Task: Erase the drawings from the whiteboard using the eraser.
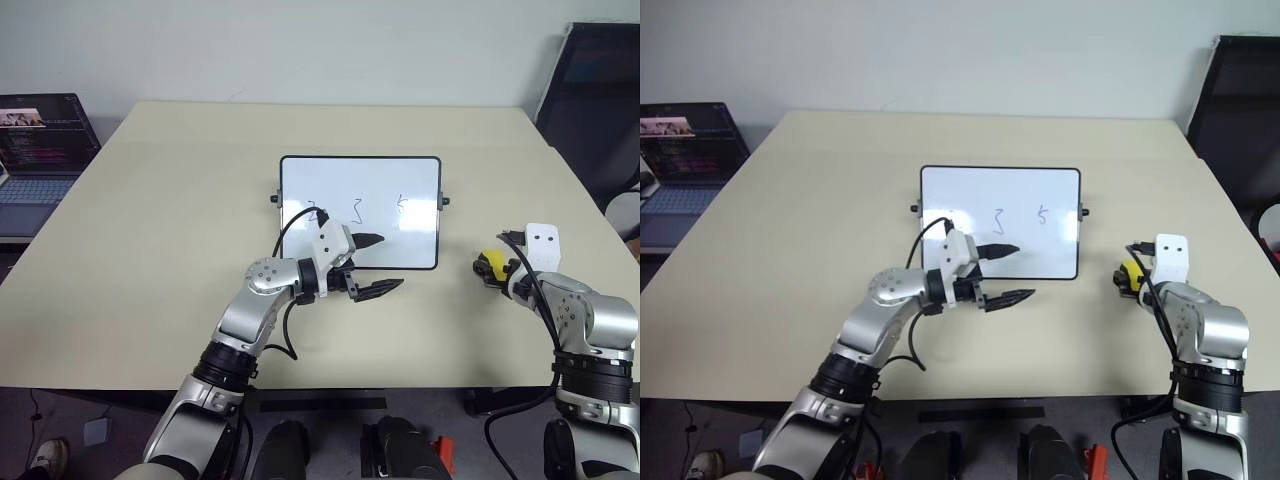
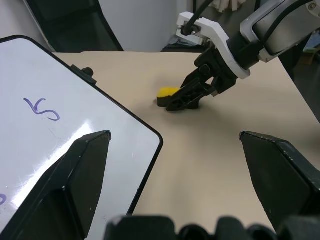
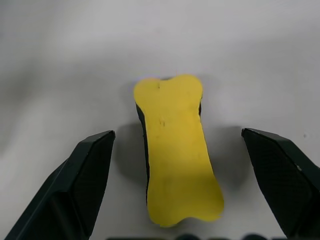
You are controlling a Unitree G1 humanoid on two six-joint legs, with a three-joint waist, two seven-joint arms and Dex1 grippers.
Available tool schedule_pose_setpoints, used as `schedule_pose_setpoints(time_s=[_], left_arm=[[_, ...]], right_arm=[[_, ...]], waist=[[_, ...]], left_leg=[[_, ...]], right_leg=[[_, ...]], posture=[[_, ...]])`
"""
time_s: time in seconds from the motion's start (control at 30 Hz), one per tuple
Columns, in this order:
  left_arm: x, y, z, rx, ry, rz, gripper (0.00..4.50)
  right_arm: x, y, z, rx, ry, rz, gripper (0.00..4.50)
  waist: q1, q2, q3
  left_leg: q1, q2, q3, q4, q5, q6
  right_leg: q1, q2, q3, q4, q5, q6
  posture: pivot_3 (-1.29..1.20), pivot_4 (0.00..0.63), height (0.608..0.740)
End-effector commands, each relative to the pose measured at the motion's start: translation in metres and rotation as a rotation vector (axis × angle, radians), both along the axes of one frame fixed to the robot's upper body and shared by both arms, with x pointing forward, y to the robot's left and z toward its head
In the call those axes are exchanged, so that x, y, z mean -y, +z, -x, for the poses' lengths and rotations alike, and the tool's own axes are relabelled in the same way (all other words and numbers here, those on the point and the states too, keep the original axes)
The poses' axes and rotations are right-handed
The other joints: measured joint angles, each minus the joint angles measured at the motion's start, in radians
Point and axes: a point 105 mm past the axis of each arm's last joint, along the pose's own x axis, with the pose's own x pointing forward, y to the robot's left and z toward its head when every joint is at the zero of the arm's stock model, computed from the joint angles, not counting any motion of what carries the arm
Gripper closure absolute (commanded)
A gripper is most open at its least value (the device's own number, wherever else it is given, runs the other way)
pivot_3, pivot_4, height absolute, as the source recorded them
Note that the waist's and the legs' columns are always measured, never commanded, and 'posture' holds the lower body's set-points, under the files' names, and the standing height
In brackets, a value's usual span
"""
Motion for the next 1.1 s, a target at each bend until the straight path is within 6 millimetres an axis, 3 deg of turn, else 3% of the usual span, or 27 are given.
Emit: schedule_pose_setpoints(time_s=[0.03, 0.6, 0.7, 0.97, 1.1], left_arm=[[0.000, 0.013, 0.002, 0.044, -0.005, 0.023, 0.00], [-0.005, 0.017, -0.004, 0.063, 0.023, 0.025, 0.00], [-0.005, 0.022, -0.006, 0.076, 0.035, 0.043, 0.00], [-0.008, 0.026, -0.011, 0.088, 0.043, 0.040, 0.00], [-0.010, 0.027, -0.014, 0.091, 0.045, 0.040, 0.00]], right_arm=[[0.002, 0.016, -0.003, 0.055, -0.009, -0.002, 0.04], [0.002, 0.020, -0.005, 0.066, -0.019, -0.009, 0.04], [0.004, 0.017, -0.004, 0.065, -0.034, -0.028, 0.62], [0.008, 0.016, -0.002, 0.066, -0.054, -0.045, 3.46], [0.009, 0.016, -0.002, 0.066, -0.059, -0.044, 3.55]], waist=[[0.000, 0.000, 0.000], [0.000, 0.000, 0.000], [0.000, 0.000, 0.000], [0.000, 0.000, 0.000], [0.000, 0.000, 0.000]], left_leg=[[0.000, 0.000, 0.000, 0.000, 0.000, 0.000], [0.000, 0.000, 0.000, 0.000, 0.000, 0.000], [0.000, 0.000, 0.000, 0.000, 0.000, 0.000], [0.000, 0.000, 0.000, 0.000, 0.000, 0.000], [0.000, 0.000, 0.000, 0.000, 0.000, 0.000]], right_leg=[[0.000, 0.000, 0.000, 0.000, 0.000, 0.000], [0.000, 0.000, 0.000, 0.000, 0.000, 0.000], [0.000, 0.000, 0.000, 0.000, 0.000, 0.000], [0.000, 0.000, 0.000, 0.000, 0.000, 0.000], [0.000, 0.000, 0.000, 0.000, 0.000, 0.000]], posture=[[0.00, 0.150, 0.740], [0.00, 0.150, 0.740], [0.00, 0.150, 0.740], [0.00, 0.150, 0.740], [0.00, 0.150, 0.740]])
